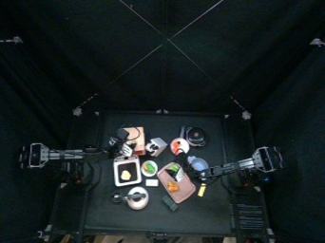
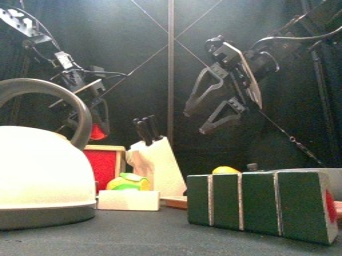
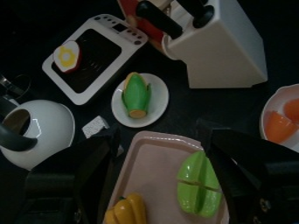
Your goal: Place apple half on stove
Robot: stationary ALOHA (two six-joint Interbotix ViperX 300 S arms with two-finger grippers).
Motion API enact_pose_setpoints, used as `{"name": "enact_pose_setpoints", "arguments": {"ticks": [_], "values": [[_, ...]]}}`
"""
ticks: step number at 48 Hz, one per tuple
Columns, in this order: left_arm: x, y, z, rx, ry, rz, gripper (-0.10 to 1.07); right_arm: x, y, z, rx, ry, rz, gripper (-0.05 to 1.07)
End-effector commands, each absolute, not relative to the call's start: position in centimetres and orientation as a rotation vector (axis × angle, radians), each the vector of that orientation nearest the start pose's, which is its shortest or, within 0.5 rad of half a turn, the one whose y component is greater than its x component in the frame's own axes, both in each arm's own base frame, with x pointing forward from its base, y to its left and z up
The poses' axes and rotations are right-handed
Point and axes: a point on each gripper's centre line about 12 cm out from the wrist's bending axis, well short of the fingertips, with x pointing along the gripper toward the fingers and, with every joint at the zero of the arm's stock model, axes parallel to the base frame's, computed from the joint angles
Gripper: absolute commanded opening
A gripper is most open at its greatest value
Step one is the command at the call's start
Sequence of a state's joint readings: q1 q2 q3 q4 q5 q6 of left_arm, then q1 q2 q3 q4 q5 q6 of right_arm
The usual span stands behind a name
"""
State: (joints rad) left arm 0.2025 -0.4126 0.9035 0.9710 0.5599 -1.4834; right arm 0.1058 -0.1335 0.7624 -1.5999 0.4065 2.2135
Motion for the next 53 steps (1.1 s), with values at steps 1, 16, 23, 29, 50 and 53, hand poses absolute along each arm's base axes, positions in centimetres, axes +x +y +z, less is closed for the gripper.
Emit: {"name": "enact_pose_setpoints", "arguments": {"ticks": [1,16,23,29,50,53], "values": [[25.7,10.2,21.2,-0.423,0.609,0.822,0.78,35.5,-1.0,20.1,0.435,0.465,-0.457,0.99],[26.6,4.9,21.9,-0.230,0.609,0.574,0.77,35.4,-1.0,20.0,0.434,0.467,-0.456,0.99],[25.8,2.4,20.7,-0.197,0.638,0.454,0.77,35.5,-0.9,20.1,0.434,0.464,-0.454,0.99],[25.2,1.1,19.4,-0.197,0.663,0.382,0.77,35.5,-0.9,20.1,0.434,0.465,-0.455,0.99],[24.2,0.2,15.6,-0.232,0.771,0.318,0.78,35.6,-1.0,19.9,0.436,0.468,-0.458,0.99],[24.2,0.1,15.1,-0.240,0.790,0.317,0.79,35.5,-1.0,19.9,0.436,0.469,-0.460,0.99]]}}
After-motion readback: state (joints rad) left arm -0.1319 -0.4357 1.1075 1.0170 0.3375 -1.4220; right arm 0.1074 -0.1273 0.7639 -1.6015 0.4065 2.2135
